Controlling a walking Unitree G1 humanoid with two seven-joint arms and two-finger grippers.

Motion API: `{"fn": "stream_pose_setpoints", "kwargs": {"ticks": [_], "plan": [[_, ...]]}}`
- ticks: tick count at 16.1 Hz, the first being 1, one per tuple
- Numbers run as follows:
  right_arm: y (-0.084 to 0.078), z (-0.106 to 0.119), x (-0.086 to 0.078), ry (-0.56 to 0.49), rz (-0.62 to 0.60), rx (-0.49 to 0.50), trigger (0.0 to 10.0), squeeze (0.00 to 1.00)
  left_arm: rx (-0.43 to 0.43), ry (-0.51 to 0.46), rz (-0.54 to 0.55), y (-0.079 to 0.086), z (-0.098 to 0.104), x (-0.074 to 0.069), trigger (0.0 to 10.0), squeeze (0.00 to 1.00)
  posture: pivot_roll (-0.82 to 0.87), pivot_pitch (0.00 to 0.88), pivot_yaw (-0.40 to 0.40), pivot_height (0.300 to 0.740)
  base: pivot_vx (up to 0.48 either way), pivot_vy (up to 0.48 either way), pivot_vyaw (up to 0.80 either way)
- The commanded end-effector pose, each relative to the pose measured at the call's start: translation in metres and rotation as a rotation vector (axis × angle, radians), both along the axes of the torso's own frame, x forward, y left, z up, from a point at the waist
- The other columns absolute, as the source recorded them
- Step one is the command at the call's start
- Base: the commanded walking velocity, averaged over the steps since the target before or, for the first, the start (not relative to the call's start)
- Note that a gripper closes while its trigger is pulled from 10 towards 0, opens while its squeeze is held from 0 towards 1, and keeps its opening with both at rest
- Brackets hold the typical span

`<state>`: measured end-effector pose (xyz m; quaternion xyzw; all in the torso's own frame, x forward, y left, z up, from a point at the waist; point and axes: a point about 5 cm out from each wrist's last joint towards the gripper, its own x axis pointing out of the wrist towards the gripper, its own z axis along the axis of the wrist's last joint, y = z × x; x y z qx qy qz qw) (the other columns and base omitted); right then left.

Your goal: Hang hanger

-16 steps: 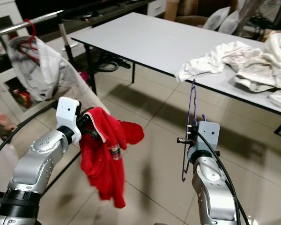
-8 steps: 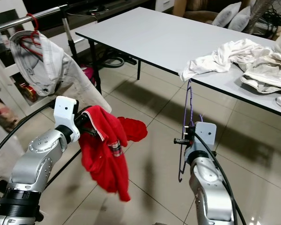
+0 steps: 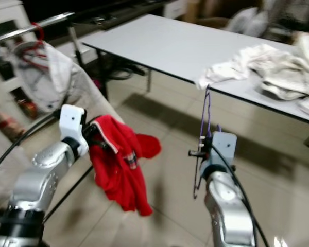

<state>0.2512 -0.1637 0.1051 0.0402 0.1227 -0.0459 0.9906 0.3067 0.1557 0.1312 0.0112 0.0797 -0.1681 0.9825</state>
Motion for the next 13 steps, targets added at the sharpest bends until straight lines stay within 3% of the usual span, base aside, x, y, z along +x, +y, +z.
{"fn": "stream_pose_setpoints", "kwargs": {"ticks": [1,5,7,8,13], "plan": [[-0.0026,0.0060,0.0000,-0.012,-0.010,-0.014,10.0,0.00,-0.008,-0.059,-0.015,-0.0044,0.0132,0.0040,10.0,0.00,-0.17,0.000,0.030,0.740,0.000,0.364,-0.42],[-0.0025,0.0084,0.0016,-0.008,-0.010,-0.019,10.0,0.00,-0.010,-0.060,-0.019,-0.0052,0.0136,0.0043,10.0,0.00,-0.17,0.000,0.030,0.740,0.000,0.372,0.00],[-0.0021,0.0089,0.0036,-0.005,-0.012,-0.021,10.0,0.00,0.054,-0.078,-0.042,-0.0076,0.0147,0.0041,10.0,0.00,-0.17,0.000,0.030,0.740,0.000,-0.369,0.00],[-0.0022,0.0089,0.0041,-0.005,-0.011,-0.022,10.0,0.00,0.047,-0.074,-0.036,-0.0078,0.0139,0.0041,10.0,0.00,-0.17,0.000,0.030,0.740,0.000,-0.480,0.00],[-0.0036,0.0072,0.0044,-0.003,-0.008,-0.018,10.0,0.00,0.013,-0.063,0.001,-0.0039,0.0132,0.0060,10.0,0.00,-0.17,0.000,0.034,0.740,0.000,0.000,0.00]]}}
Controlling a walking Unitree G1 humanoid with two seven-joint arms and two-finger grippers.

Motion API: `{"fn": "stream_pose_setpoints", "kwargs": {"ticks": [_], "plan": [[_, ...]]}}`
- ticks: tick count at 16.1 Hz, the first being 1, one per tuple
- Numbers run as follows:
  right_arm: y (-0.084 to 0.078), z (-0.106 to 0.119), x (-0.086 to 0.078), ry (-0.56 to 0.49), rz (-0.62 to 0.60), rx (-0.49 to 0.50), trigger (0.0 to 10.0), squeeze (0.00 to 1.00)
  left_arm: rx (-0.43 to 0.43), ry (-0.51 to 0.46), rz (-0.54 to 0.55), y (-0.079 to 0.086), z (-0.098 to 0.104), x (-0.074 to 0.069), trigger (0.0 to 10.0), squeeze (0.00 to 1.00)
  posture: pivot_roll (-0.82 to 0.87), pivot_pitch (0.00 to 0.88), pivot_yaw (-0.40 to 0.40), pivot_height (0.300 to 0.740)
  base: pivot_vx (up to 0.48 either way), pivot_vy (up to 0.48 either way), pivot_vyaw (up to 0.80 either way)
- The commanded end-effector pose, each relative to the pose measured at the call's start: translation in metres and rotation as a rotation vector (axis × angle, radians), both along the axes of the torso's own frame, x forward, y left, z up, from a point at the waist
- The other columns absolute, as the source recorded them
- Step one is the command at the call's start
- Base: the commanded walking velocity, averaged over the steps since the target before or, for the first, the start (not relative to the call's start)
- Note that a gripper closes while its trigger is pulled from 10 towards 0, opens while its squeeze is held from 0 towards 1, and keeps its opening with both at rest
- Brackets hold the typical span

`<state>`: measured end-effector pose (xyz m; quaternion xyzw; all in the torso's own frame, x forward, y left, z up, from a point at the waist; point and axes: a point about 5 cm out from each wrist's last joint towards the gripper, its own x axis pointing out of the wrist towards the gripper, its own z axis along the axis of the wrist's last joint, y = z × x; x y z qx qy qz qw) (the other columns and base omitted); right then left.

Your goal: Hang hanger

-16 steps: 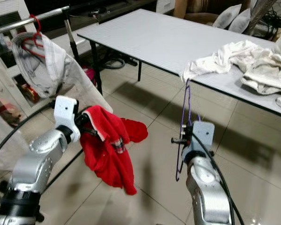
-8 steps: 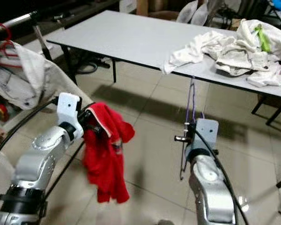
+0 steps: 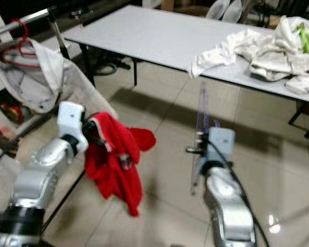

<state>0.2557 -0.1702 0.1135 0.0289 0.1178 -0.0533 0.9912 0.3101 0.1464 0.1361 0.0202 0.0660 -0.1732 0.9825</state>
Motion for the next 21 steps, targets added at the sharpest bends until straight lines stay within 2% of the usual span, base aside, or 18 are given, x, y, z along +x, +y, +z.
{"fn": "stream_pose_setpoints", "kwargs": {"ticks": [1,5,11,15,21], "plan": [[0.0015,-0.0018,-0.0003,0.001,0.012,-0.004,10.0,0.00,-0.001,-0.035,0.009,0.0049,0.0084,0.0029,10.0,0.00,-0.17,0.000,0.035,0.740,0.000,0.000,0.00],[0.0005,-0.0068,-0.0009,0.000,0.026,0.003,10.0,0.00,-0.009,-0.053,-0.004,0.0032,0.0105,0.0023,10.0,0.00,-0.17,0.000,0.026,0.740,0.127,0.000,0.00],[-0.0003,-0.0077,0.0016,0.000,0.041,-0.002,10.0,0.00,-0.019,-0.059,0.007,0.0044,0.0108,0.0011,10.0,0.00,-0.17,0.000,0.018,0.740,0.291,0.000,0.00],[0.0014,-0.0052,0.0033,-0.025,0.050,0.050,10.0,0.00,-0.020,-0.063,0.007,0.0040,0.0113,0.0032,10.0,0.00,-0.17,0.000,0.020,0.740,0.299,0.000,0.00],[0.0014,-0.0056,0.0057,-0.017,0.059,0.041,10.0,0.00,-0.019,-0.062,0.012,0.0044,0.0105,0.0043,10.0,0.00,-0.17,0.000,0.016,0.740,0.302,0.000,0.00]]}}
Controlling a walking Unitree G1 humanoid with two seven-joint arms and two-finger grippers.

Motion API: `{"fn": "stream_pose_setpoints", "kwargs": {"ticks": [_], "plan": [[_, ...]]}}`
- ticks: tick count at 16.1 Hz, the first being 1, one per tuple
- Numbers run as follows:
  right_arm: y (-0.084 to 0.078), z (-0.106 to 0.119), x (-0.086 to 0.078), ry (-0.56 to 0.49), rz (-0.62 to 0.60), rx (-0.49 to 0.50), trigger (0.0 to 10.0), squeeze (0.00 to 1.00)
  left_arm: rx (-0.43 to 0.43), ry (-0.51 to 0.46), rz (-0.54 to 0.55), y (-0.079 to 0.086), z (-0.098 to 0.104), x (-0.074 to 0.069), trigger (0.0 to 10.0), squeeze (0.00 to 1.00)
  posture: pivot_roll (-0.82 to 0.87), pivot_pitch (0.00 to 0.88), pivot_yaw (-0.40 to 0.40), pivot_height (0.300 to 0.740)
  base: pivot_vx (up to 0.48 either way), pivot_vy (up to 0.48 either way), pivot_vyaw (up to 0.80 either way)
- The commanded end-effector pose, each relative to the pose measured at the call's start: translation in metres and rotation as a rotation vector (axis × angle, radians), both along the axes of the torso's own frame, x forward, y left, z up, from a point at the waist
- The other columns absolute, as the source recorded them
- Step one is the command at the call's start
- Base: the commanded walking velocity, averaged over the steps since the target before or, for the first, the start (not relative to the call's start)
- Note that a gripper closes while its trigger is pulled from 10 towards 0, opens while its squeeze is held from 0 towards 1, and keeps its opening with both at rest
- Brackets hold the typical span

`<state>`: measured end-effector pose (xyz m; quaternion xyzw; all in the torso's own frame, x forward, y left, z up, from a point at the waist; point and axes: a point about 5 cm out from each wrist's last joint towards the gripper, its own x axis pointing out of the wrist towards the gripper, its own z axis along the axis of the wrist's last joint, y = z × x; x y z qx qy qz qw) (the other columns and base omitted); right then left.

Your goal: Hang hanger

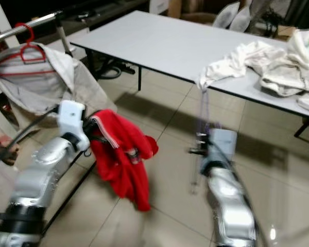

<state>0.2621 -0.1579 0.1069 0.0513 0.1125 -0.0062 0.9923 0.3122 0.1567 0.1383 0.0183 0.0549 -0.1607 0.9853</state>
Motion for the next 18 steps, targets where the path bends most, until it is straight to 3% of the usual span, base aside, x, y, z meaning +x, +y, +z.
{"fn": "stream_pose_setpoints", "kwargs": {"ticks": [1,18], "plan": [[-0.011,0.001,-0.001,0.002,-0.028,-0.008,10.0,0.00,-0.011,-0.039,-0.013,-0.006,0.008,0.002,10.0,0.00,-0.17,0.000,0.015,0.740,0.304,0.000,0.00],[-0.011,-0.013,0.001,0.001,0.041,-0.126,10.0,0.00,-0.010,-0.029,-0.006,-0.006,0.003,-0.001,10.0,0.00,-0.18,0.000,0.021,0.740,0.301,0.000,0.00]]}}
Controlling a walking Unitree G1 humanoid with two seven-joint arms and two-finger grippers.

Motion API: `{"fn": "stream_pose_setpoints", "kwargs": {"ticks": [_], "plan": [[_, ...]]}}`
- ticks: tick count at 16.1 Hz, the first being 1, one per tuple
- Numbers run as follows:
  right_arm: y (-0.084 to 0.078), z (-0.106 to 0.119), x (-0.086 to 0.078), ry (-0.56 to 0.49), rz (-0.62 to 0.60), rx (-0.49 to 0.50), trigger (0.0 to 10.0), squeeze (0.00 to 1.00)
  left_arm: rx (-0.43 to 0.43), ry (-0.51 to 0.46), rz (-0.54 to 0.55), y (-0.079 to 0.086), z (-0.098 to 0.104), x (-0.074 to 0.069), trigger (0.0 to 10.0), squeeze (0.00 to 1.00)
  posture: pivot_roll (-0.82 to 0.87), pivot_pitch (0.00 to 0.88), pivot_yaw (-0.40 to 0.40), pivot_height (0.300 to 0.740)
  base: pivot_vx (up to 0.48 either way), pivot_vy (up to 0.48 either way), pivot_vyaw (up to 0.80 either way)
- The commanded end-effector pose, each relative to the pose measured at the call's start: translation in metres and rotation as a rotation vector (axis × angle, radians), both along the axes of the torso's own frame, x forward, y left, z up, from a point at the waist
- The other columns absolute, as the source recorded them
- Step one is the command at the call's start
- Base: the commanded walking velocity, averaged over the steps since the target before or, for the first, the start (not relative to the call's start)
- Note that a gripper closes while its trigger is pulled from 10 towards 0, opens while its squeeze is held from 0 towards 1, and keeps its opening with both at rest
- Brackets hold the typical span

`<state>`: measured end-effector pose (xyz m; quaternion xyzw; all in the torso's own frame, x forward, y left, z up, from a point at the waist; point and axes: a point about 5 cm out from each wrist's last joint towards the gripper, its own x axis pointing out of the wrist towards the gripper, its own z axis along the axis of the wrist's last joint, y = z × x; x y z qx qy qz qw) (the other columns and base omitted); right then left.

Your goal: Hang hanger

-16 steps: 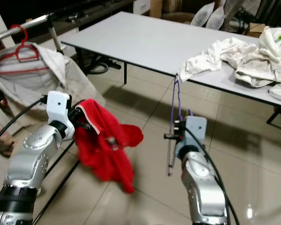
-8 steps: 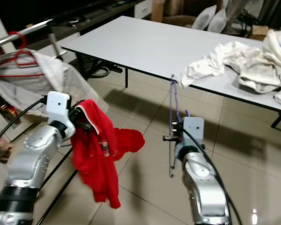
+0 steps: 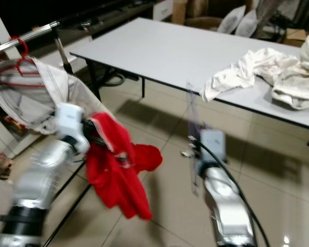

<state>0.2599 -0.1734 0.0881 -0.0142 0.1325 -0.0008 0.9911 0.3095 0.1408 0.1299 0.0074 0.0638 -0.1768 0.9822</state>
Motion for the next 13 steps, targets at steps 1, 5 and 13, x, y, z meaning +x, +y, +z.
{"fn": "stream_pose_setpoints", "kwargs": {"ticks": [1,5,13], "plan": [[0.004,0.005,0.001,-0.040,0.018,0.001,10.0,0.00,0.010,-0.049,0.026,0.010,0.010,0.002,10.0,0.00,-0.18,0.000,0.021,0.740,0.300,0.000,0.00],[0.002,0.013,-0.005,-0.067,0.071,-0.036,10.0,0.00,0.003,-0.048,0.032,0.009,0.007,0.000,10.0,0.00,-0.19,0.000,0.014,0.740,0.300,0.000,0.00],[0.010,0.025,-0.003,-0.100,0.090,-0.042,10.0,0.00,0.008,-0.083,0.036,0.011,0.016,0.005,10.0,0.00,-0.18,0.000,0.006,0.740,0.323,0.000,0.00]]}}
